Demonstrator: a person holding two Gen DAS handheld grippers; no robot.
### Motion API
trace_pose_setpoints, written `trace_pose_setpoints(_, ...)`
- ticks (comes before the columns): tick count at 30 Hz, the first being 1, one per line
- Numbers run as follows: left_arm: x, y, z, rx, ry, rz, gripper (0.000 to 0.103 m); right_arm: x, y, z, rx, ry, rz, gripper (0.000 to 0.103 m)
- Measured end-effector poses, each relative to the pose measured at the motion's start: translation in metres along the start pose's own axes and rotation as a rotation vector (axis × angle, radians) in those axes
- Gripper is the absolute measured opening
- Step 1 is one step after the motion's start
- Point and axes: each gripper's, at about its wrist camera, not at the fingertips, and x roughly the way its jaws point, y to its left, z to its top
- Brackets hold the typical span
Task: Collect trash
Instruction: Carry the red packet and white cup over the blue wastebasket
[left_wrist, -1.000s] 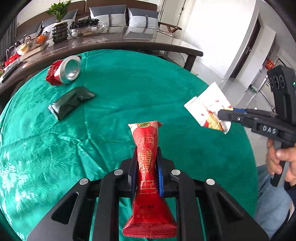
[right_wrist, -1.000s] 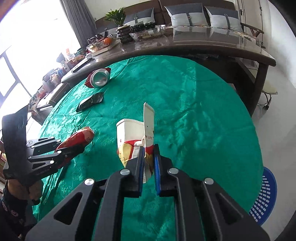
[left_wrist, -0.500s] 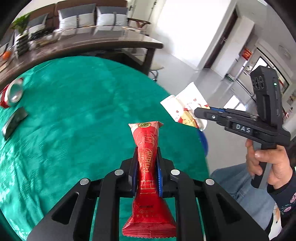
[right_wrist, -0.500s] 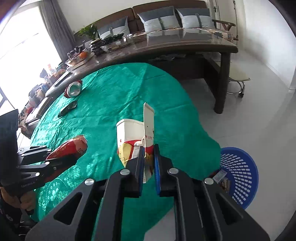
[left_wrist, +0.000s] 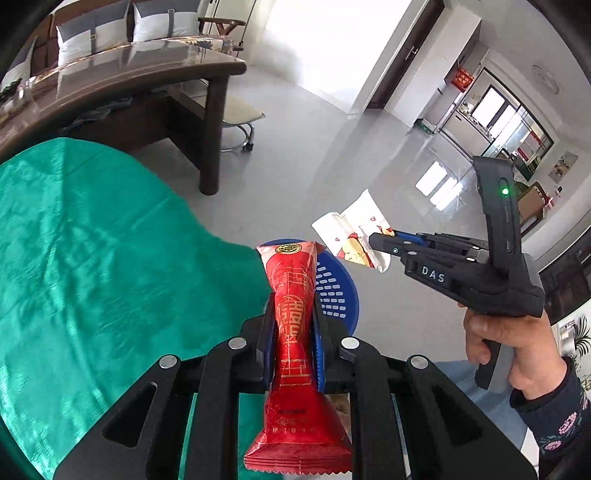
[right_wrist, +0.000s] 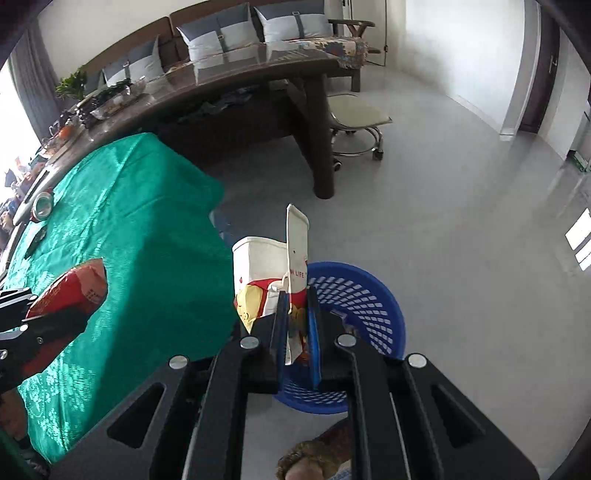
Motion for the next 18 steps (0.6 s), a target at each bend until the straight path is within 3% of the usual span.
trace_pose_setpoints(11,0.091,-0.022,0.025,-0.009,0.097,-0.009,0.016,0.046,-0.056,0.004,0.145,0.103,0.002,0.009)
trace_pose_setpoints(18,0.122,-0.027,0.033,-0.017,0.122,-0.013,0.017,0.063,-0.08,0.007,0.199,0.141,0.008,0.01)
